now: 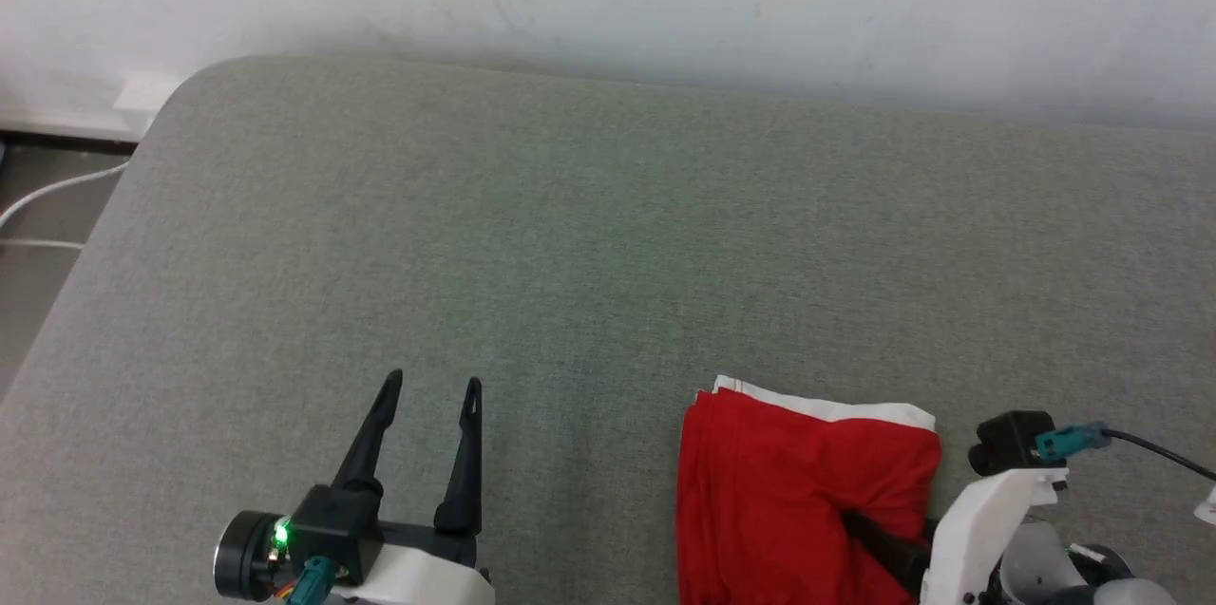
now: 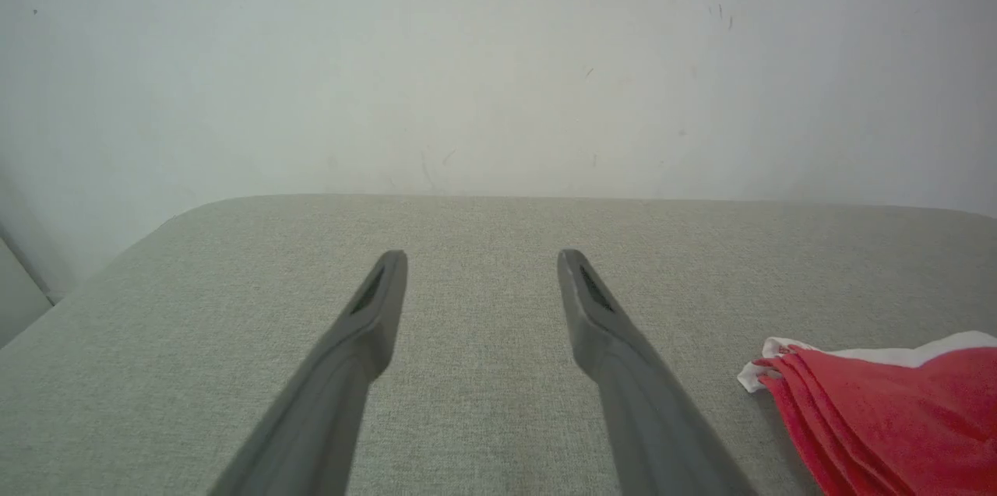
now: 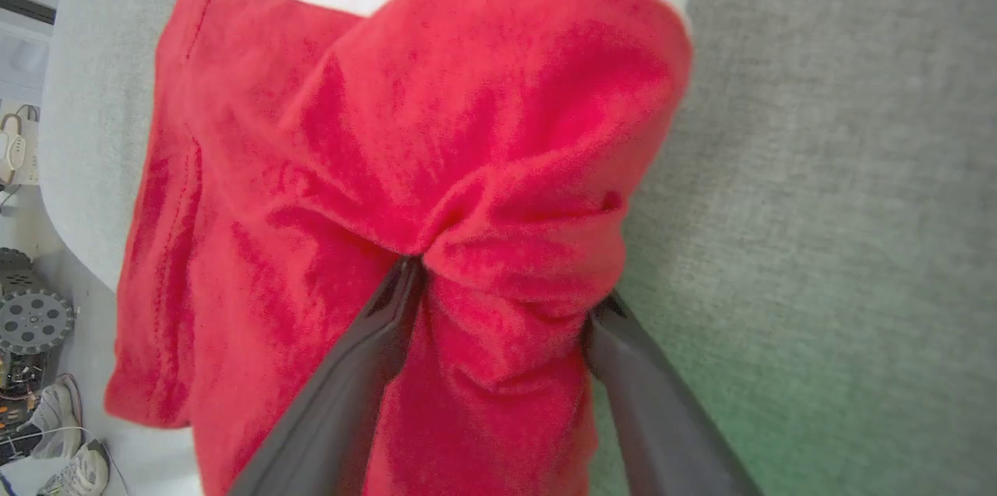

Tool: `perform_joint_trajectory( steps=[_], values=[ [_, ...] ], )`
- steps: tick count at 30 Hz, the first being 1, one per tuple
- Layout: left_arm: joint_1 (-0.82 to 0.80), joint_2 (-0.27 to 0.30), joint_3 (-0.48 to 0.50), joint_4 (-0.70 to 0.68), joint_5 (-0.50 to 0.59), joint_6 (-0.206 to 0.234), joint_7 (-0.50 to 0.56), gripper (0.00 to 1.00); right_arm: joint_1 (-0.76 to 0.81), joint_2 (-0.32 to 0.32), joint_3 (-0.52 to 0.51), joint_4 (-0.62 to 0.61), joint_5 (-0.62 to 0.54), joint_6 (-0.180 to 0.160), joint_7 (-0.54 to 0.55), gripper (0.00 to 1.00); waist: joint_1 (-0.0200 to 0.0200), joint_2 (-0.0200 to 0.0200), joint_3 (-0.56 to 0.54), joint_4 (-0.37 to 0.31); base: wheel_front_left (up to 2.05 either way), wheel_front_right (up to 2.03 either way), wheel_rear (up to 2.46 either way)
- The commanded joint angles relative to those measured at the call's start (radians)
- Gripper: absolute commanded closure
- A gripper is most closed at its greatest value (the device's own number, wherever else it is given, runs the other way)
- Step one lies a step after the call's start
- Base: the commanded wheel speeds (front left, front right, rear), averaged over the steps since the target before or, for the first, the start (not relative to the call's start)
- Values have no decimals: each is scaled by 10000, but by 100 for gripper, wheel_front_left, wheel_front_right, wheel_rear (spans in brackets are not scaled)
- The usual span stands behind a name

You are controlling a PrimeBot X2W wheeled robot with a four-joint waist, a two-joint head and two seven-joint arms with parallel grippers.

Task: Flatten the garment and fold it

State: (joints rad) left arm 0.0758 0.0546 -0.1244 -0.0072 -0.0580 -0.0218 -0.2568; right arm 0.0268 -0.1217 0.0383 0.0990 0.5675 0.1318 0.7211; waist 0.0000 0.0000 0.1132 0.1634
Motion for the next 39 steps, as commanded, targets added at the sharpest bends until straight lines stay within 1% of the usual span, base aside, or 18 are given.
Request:
perform_joint_trajectory(
  steps=[1, 2, 3, 4, 5, 6, 9, 12, 14, 17, 21, 24, 27, 30, 33, 35, 39],
  values=[
    [-147, -41, -5, 41, 93, -42, -49, 0, -125, -11, 264, 392, -246, -11, -85, 0, 0, 0, 137, 250, 0, 0, 0],
    [-141, -41, -5, 40, 95, -34, -49, 0, -138, -37, 391, 548, -345, -11, -126, 6, 0, 0, 130, 267, 0, 0, 0],
    [-141, -41, -5, 40, 95, -34, -49, 0, -138, -37, 391, 548, -345, -11, -126, 6, 0, 0, 130, 267, 0, 0, 0],
    [-129, -41, -6, 42, 98, -24, -49, 0, -156, -97, 535, 677, -476, -11, -197, 60, 0, 0, 108, 274, 0, 0, 0],
    [-107, -41, -9, 51, 103, -14, -49, 0, -180, -167, 658, 787, -618, -11, -315, 95, 0, 0, 75, 267, 0, 0, 0],
    [-81, -41, -17, 63, 110, -12, -49, 0, -211, -236, 779, 877, -751, -11, -446, 100, 0, 0, 34, 248, 0, 0, 0],
    [-12, -41, -32, 101, 115, -45, -49, 0, -408, -558, 1080, 981, -1164, -11, -1001, 100, 0, 0, -139, 95, 0, 0, 0],
    [6, -42, -86, 118, 126, -103, -49, 0, -749, -1043, 1445, 865, -1748, -11, -1514, 100, 0, 0, -320, -193, 0, 0, 0],
    [12, -42, -211, 113, 133, -131, -49, 0, -1015, -1415, 1754, 674, -2106, -11, -1697, 100, 0, 0, -395, -472, 0, 0, 0],
    [-31, -42, -496, 72, 69, -113, -49, 0, -1522, -2033, 2365, 260, -2471, -11, -1620, 100, 0, 0, -359, -1083, 0, 0, 0],
    [-254, -42, -1056, 111, 39, -77, -49, 0, -2318, -3159, 3387, -328, -2409, -11, -1189, 100, 0, 0, -126, -1994, 0, 0, 0],
    [-566, -42, -1502, 128, 114, -26, -49, 0, -3010, -4200, 4019, -593, -2348, -11, -975, 100, 0, 0, 212, -2666, 0, 0, 0],
    [-962, -43, -1775, 139, 115, 4, -49, 0, -3803, -5129, 4673, -676, -2188, -11, -1136, 100, 0, 0, 656, -3249, 0, 0, 0],
    [-1448, -43, -1829, 86, 103, 13, -49, 0, -4402, -5884, 4968, -358, -1959, -11, -1458, 100, 0, 0, 1110, -3600, 0, 0, 0],
    [-1933, -43, -1801, -61, 188, -28, -49, 0, -4759, -6421, 5059, 149, -1767, -11, -1882, 100, 0, 0, 1596, -3799, 0, 0, 0],
    [-2218, 0, -1801, -163, 296, -110, -49, 0, -4945, -6778, 5147, 487, -1744, -11, -2221, 100, 0, 0, 1989, -3861, 0, 0, 0],
    [-2709, 146, -1825, -345, 460, -258, -49, 0, -5186, -7310, 5000, 1360, -1715, -11, -3074, 100, 0, 0, 2720, -3805, 0, 0, 0]
  ],
)
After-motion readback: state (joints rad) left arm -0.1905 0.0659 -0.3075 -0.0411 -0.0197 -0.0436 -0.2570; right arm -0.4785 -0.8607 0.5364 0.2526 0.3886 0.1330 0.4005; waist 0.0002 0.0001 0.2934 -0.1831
